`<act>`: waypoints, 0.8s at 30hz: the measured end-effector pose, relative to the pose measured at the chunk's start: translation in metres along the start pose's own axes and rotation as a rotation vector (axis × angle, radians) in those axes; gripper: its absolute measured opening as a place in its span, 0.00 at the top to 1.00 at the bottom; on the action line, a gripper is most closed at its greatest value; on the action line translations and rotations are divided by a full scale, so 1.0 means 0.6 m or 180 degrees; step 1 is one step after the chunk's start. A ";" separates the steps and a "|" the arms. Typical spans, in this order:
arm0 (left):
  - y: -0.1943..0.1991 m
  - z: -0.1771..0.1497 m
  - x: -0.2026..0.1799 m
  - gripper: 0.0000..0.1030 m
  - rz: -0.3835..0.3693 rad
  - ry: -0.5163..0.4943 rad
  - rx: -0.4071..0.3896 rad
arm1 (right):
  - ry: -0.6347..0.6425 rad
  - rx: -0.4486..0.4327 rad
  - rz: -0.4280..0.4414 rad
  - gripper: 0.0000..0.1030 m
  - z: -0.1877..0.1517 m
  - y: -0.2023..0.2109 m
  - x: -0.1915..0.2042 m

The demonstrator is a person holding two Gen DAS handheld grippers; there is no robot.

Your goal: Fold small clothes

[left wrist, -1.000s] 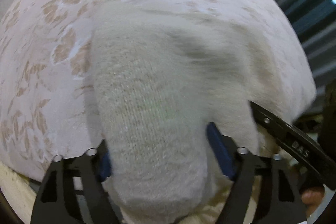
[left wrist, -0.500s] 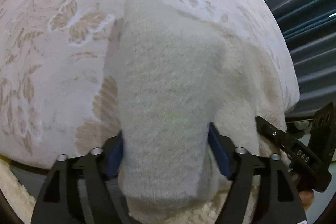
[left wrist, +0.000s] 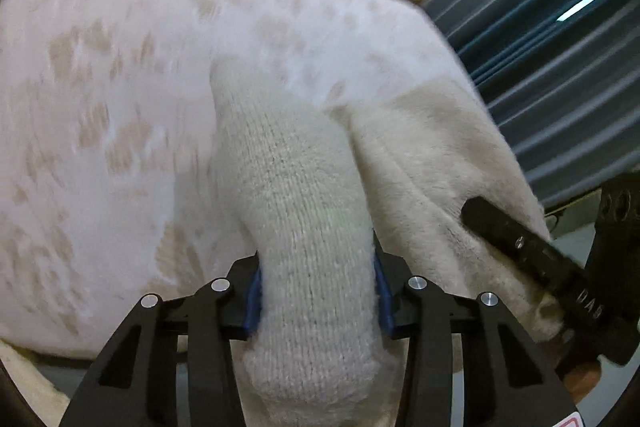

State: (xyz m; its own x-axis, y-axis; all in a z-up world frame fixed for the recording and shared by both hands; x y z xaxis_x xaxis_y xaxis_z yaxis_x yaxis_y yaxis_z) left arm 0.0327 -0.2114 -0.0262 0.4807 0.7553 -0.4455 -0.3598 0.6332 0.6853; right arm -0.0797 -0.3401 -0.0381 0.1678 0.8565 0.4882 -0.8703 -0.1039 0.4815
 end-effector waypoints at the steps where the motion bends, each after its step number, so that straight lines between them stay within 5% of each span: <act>1: 0.023 0.016 -0.006 0.61 -0.0035 -0.0047 -0.0092 | 0.0034 -0.0103 0.0066 0.73 0.018 0.014 0.018; 8: 0.222 0.163 0.003 0.61 -0.0133 -0.0373 -0.1000 | 0.0119 -0.0661 0.0742 0.73 0.127 0.048 0.162; 11: 0.270 0.208 0.054 0.59 0.0104 -0.0451 -0.1231 | 0.0144 -0.0663 0.0833 0.67 0.143 0.002 0.195; 15: 0.201 0.198 0.205 0.44 0.0720 -0.0270 -0.0986 | 0.0068 -0.0109 0.0434 0.55 0.077 -0.198 0.154; 18: 0.113 0.115 0.337 0.49 0.1265 0.0038 -0.0492 | -0.0006 0.0585 -0.0286 0.66 -0.031 -0.310 0.066; 21: 0.119 0.044 0.387 0.49 0.1258 0.0403 -0.0411 | -0.0071 0.0735 -0.0370 0.67 -0.104 -0.297 0.038; 24: 0.134 0.017 0.389 0.48 0.1195 0.0561 -0.0488 | -0.0017 0.0709 -0.0311 0.65 -0.115 -0.266 0.052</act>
State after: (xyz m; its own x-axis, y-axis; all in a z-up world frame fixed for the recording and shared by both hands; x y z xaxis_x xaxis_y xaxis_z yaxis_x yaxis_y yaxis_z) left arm 0.1240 0.0142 -0.0690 0.1549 0.9467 -0.2824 -0.6045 0.3169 0.7309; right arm 0.0326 -0.2616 -0.1502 0.2492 0.8653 0.4349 -0.7264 -0.1300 0.6749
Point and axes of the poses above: each gripper's, at about its wrist camera, not at the fingertips, and y roughly against the way its jaws point, x to its left, z to its top, the point moved 6 cm from there along -y, roughly the way its jaws point, and after that the axes turned 12 degrees about -x, right-handed, at the moved point
